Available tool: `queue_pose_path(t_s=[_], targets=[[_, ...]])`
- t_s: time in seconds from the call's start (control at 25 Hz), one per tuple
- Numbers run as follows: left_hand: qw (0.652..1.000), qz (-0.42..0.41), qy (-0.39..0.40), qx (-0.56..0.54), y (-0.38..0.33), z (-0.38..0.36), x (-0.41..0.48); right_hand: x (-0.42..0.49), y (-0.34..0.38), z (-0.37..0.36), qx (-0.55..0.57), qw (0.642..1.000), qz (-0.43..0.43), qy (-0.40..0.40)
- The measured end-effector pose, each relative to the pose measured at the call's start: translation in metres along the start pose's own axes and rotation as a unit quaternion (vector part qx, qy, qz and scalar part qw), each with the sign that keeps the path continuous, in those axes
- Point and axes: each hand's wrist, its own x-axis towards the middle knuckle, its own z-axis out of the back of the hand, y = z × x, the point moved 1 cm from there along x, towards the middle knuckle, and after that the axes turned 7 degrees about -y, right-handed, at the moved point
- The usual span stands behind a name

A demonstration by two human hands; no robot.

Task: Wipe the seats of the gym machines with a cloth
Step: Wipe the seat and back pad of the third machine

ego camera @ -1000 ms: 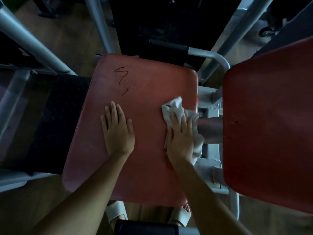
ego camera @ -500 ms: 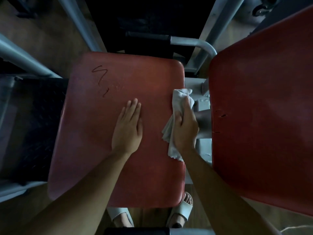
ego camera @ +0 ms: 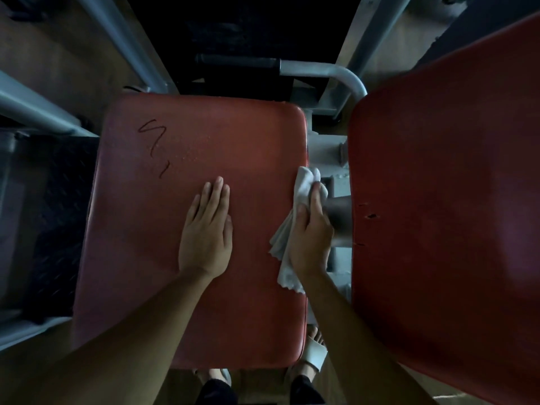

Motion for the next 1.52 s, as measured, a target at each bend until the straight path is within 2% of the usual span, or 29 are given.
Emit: queue_pose_path(t_s=[0.08,0.24,0.44,0.76,0.96,1.08,1.24,1.36,1.52], targets=[[1.0,0.003,-0.002,-0.001,-0.001,0.001,0.0,-0.018,0.001,0.003,-0.024,1.0,0.009,0.0],[1.0,-0.001,-0.002,-0.001,-0.001,0.002,-0.001,-0.035,-0.006,-0.001,-0.1,0.991,0.087,0.013],[1.0,-0.001,-0.012,0.001,0.0,0.0,-0.001,0.01,0.01,-0.018,-0.005,0.999,0.035,-0.021],[0.999,0.001,-0.029,-0.032,-0.002,0.004,0.0,-0.042,-0.013,0.0,-0.043,0.997,0.071,0.005],[0.996,0.044,-0.06,-0.053,-0.014,0.012,0.028,-0.004,0.005,-0.007,0.029,0.999,0.032,0.003],[0.997,0.004,-0.044,-0.067,-0.023,0.007,0.067,0.032,0.018,-0.019,0.084,0.996,0.011,-0.009],[0.997,-0.014,-0.046,-0.063,-0.018,-0.006,0.08,0.097,0.038,-0.04,0.058,0.998,0.033,-0.021],[0.996,-0.02,-0.043,-0.072,-0.017,-0.009,0.081,0.142,0.05,-0.054,0.054,0.998,0.01,0.003],[0.998,-0.029,-0.034,-0.048,-0.016,-0.009,0.084,0.127,0.051,-0.049,0.045,0.999,0.006,-0.017]])
